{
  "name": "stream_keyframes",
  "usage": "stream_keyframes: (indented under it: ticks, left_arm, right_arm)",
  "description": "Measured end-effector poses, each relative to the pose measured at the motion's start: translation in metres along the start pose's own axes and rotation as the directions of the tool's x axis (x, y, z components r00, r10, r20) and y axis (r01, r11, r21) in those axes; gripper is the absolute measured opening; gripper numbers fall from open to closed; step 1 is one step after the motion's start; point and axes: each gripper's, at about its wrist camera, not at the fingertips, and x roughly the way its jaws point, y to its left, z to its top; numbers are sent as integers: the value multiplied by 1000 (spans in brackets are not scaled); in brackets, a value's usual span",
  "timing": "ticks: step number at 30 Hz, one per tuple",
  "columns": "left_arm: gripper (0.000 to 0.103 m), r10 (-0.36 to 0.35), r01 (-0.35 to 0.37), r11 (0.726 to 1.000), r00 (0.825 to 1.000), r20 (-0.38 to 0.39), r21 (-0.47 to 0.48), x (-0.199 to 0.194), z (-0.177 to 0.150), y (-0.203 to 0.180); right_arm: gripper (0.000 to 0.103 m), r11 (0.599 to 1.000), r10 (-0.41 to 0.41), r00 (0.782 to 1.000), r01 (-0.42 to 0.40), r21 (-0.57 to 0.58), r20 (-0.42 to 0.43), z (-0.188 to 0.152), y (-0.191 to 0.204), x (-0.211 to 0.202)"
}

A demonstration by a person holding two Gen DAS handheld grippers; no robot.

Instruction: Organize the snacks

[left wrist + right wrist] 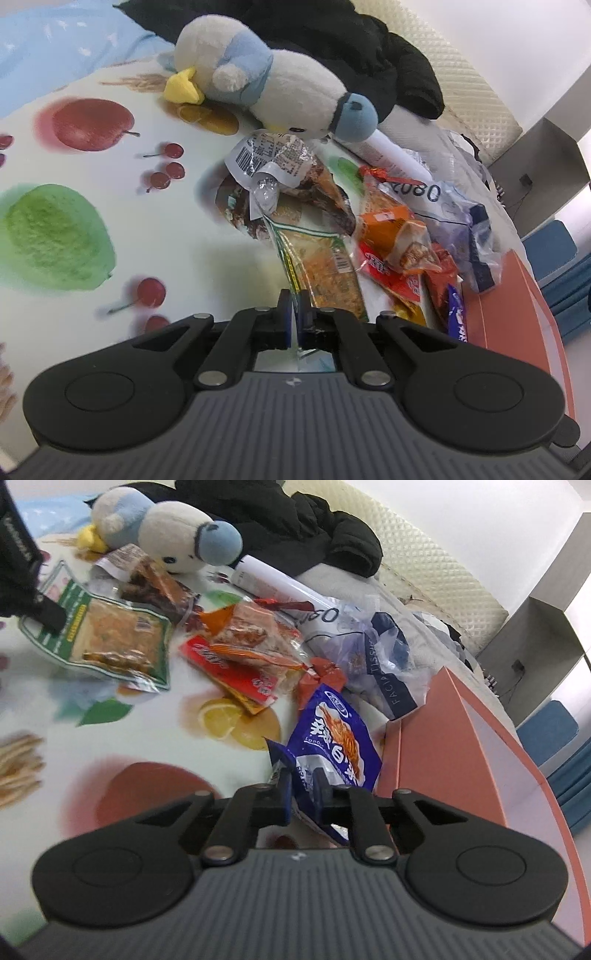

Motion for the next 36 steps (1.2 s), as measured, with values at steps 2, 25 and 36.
stream_keyframes:
  ticks: [2,25,36]
  left_arm:
    - [3,4,-4,1000,1000,-1,0,-11,-6,0]
    - [5,99,-99,995,991,-94,6,-101,-85,7]
    - [77,79,-41,984,973,-218,172,-113,-84,15]
  right_arm:
    - [13,1000,16,1000,-16,7,9,-2,3,-13]
    - [14,967,248,969,-248,-57,-5,-47,29,-145]
    - [85,908,342,939,-342,243,45,-54,10,-163]
